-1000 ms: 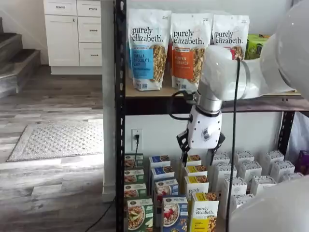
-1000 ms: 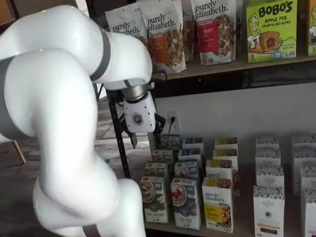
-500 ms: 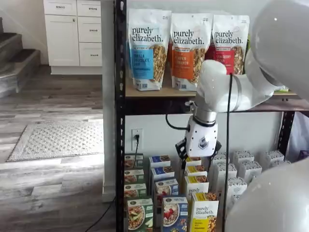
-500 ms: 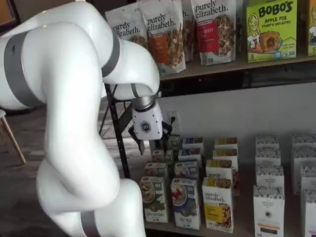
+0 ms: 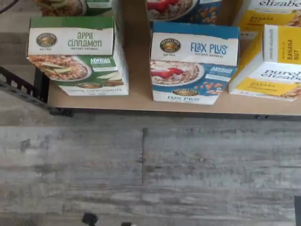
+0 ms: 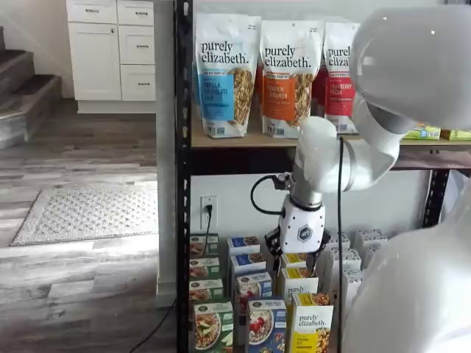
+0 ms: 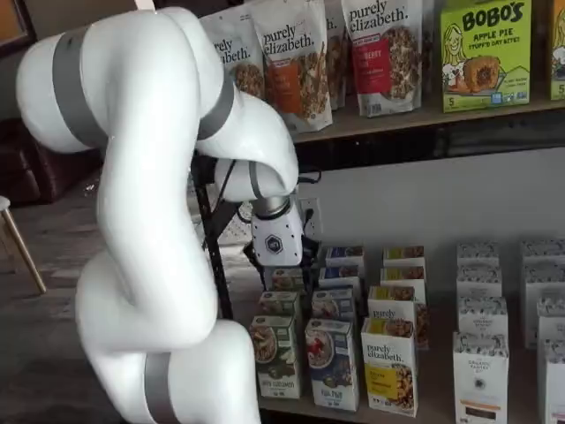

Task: Pick up the blue and white box that is on the bottom shelf, the second box from the left

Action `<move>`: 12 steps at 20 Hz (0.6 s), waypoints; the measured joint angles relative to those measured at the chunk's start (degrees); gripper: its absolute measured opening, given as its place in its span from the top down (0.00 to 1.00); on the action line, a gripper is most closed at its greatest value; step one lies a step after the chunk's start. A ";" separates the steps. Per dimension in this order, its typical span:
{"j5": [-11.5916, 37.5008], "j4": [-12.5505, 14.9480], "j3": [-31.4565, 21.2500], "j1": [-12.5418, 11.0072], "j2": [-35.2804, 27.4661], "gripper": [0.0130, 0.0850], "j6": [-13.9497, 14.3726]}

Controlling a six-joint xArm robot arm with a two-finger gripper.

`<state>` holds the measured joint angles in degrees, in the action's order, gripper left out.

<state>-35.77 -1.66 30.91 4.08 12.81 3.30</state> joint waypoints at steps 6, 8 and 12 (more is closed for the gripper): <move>6.28 -2.72 3.43 0.91 -8.30 0.00 -1.67; 7.47 -3.34 4.95 1.25 -11.16 0.00 -1.93; 9.99 -3.42 7.62 1.94 -16.48 0.00 -1.46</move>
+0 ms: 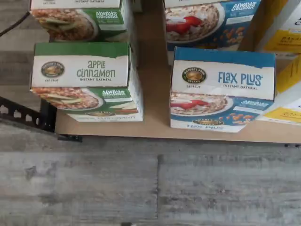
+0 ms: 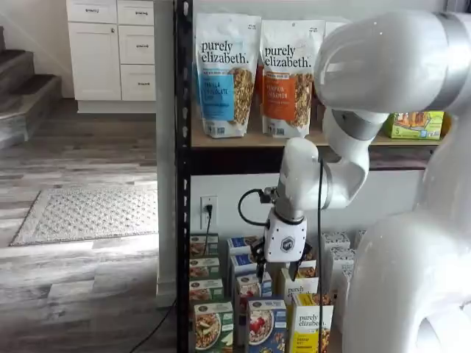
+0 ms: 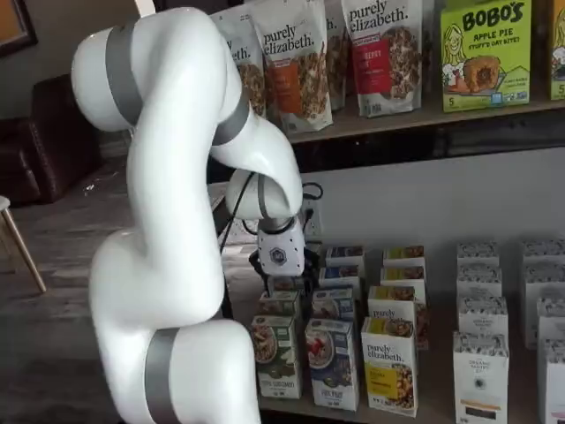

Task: Pick up the blue and white box that is on the bottom shelf, the second box from the left

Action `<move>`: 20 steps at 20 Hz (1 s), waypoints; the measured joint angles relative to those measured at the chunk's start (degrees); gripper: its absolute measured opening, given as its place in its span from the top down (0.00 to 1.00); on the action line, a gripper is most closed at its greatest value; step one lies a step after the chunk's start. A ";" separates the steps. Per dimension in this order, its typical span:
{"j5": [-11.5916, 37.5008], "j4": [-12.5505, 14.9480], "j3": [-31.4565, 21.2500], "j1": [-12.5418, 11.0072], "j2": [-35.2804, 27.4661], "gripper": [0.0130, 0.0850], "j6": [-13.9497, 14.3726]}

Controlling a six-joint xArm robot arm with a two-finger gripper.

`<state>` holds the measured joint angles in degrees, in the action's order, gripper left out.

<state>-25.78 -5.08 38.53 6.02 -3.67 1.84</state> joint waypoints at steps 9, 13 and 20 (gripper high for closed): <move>5.44 4.84 3.03 0.51 -7.86 0.00 4.74; 9.12 3.95 4.00 0.22 -11.56 0.00 3.57; 11.50 11.00 6.56 -1.06 -16.92 0.00 9.11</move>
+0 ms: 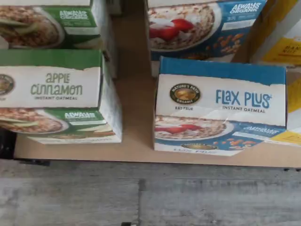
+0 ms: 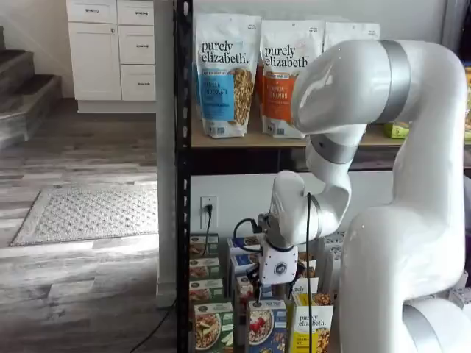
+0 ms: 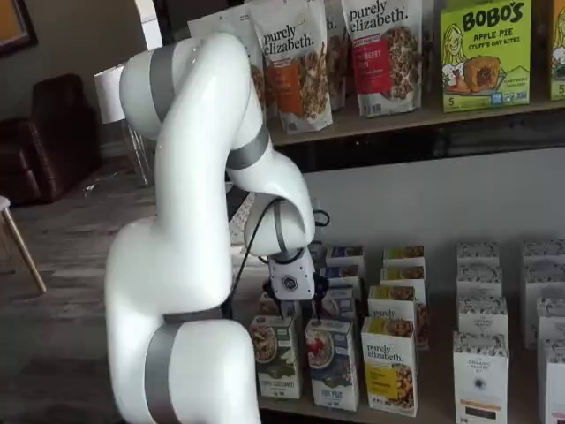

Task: Pick up the blue and white box that is on the bottom shelf, the second box from the left

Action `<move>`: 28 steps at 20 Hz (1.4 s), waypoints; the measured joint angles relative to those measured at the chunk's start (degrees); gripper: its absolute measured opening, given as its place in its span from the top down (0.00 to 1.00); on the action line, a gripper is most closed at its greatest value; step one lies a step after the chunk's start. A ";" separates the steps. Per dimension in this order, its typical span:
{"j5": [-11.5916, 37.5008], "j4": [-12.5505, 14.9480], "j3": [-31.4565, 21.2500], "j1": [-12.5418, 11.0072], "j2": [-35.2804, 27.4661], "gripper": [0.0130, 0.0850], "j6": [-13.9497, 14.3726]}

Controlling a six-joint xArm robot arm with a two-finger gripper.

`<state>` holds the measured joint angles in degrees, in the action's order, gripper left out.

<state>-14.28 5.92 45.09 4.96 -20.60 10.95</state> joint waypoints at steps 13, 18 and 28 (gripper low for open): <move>2.36 0.65 5.65 -1.86 -7.20 0.00 -1.25; 1.38 0.07 8.31 -1.75 -9.08 0.00 -1.71; 1.11 -2.96 12.92 -2.13 -13.46 0.00 -5.04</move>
<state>-13.17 2.96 58.00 2.83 -34.06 5.91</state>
